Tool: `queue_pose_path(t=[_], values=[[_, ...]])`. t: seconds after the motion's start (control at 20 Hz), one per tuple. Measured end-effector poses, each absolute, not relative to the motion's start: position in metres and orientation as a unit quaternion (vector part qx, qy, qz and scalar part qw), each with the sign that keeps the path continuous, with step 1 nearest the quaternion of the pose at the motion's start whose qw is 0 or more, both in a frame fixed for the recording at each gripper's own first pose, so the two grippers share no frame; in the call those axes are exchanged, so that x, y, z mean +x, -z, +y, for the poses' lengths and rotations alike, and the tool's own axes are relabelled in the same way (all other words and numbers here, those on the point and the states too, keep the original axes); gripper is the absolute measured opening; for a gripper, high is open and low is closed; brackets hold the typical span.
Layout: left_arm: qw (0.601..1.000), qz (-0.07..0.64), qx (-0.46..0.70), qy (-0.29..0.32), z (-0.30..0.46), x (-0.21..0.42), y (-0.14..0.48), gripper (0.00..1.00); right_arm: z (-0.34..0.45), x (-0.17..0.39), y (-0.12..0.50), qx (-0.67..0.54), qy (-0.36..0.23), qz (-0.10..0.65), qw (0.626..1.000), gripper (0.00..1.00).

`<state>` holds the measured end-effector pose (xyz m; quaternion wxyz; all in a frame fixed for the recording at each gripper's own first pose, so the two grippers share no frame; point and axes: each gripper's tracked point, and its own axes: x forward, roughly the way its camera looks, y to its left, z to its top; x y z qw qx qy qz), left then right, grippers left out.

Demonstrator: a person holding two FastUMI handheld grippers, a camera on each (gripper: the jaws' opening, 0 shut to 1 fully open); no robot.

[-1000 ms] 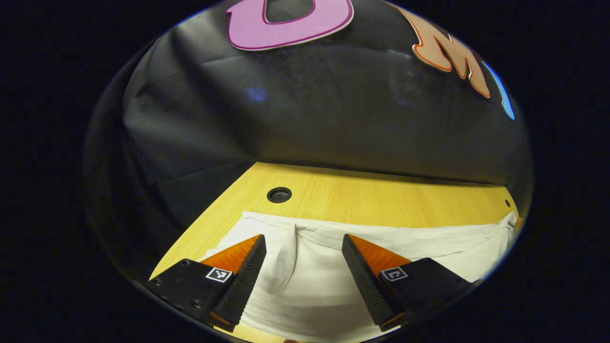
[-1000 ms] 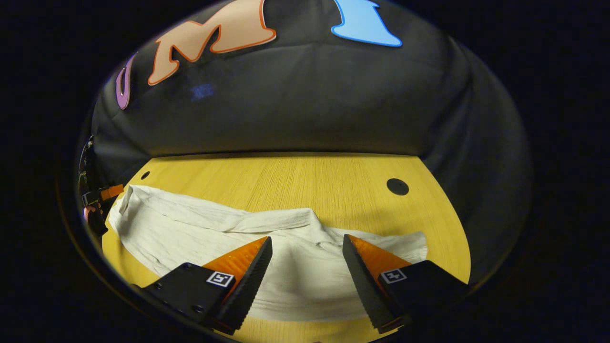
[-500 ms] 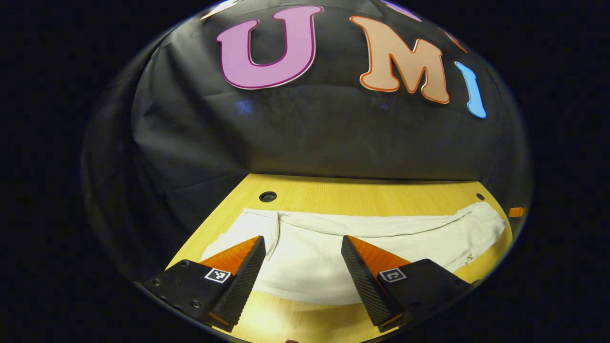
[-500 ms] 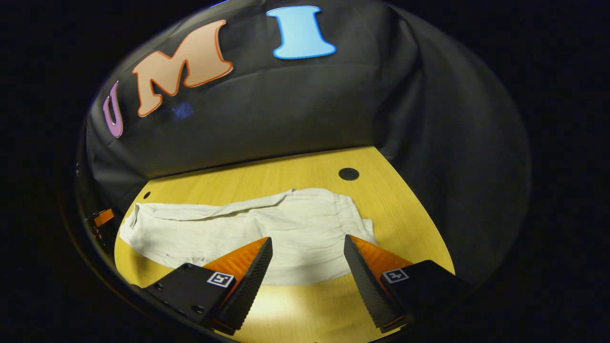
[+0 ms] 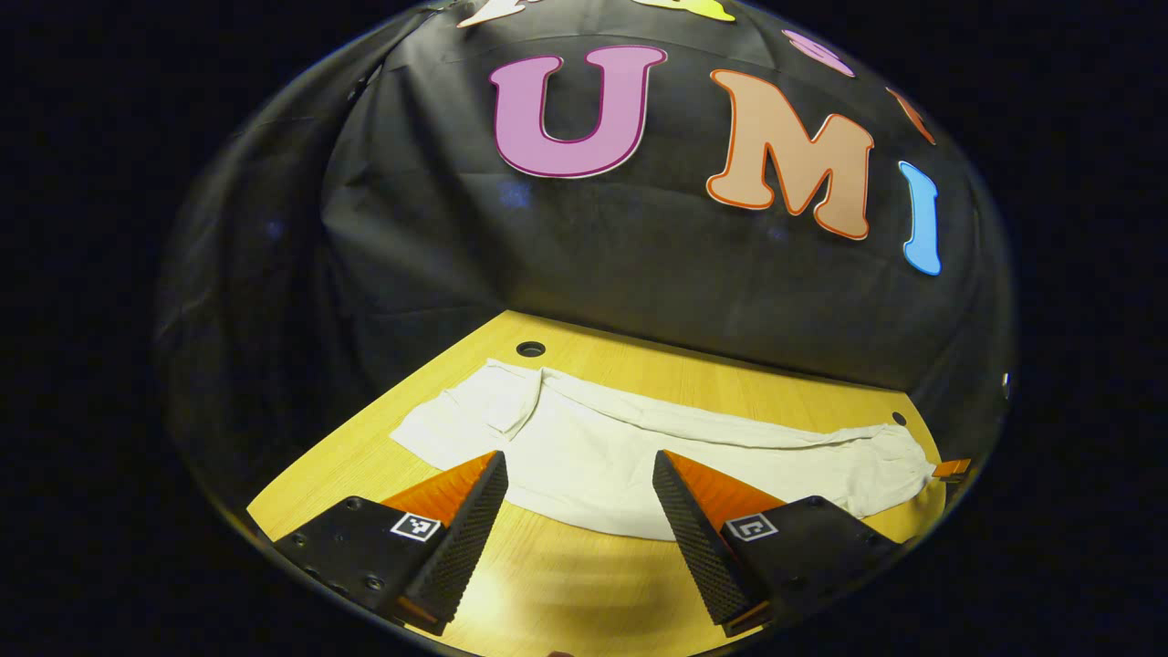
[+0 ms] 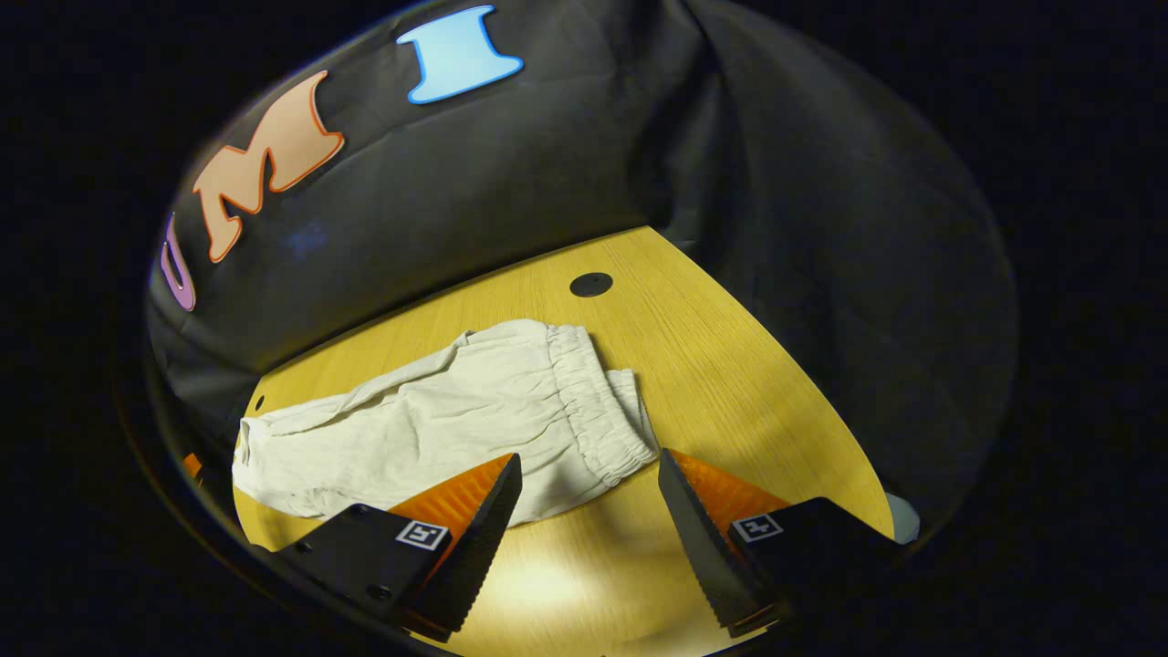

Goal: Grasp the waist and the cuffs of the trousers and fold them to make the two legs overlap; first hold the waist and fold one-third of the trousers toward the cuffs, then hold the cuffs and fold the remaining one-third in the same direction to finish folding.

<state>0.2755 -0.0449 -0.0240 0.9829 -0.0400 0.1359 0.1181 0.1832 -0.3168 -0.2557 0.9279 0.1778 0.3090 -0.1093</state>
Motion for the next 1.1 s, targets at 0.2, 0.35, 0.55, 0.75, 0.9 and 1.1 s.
queue_pose_path(t=[0.2, 0.35, 0.55, 0.75, 0.9, 1.1], values=[[0.981, 0.136, -0.034, -0.137, -0.044, 0.264, 0.024, 0.96, -0.321, 0.194, 0.273, 0.223, 0.114, 0.316, 0.915, 0.97], [0.981, 0.133, -0.019, -0.142, -0.048, 0.260, 0.021, 0.97, -0.319, 0.200, 0.278, 0.249, 0.110, 0.312, 0.910, 0.92], [0.982, 0.130, -0.009, -0.139, -0.058, 0.256, 0.017, 0.96, -0.321, 0.204, 0.284, 0.259, 0.126, 0.303, 0.908, 0.88], [0.982, 0.133, 0.008, -0.136, -0.063, 0.255, 0.017, 0.97, -0.318, 0.207, 0.284, 0.280, 0.131, 0.297, 0.903, 0.45], [0.983, 0.131, 0.015, -0.126, -0.064, 0.254, 0.015, 0.96, -0.317, 0.211, 0.270, 0.282, 0.142, 0.275, 0.908, 0.19], [0.984, 0.134, 0.006, -0.117, -0.055, 0.253, 0.017, 0.96, -0.306, 0.207, 0.242, 0.259, 0.135, 0.255, 0.922, 0.20]])
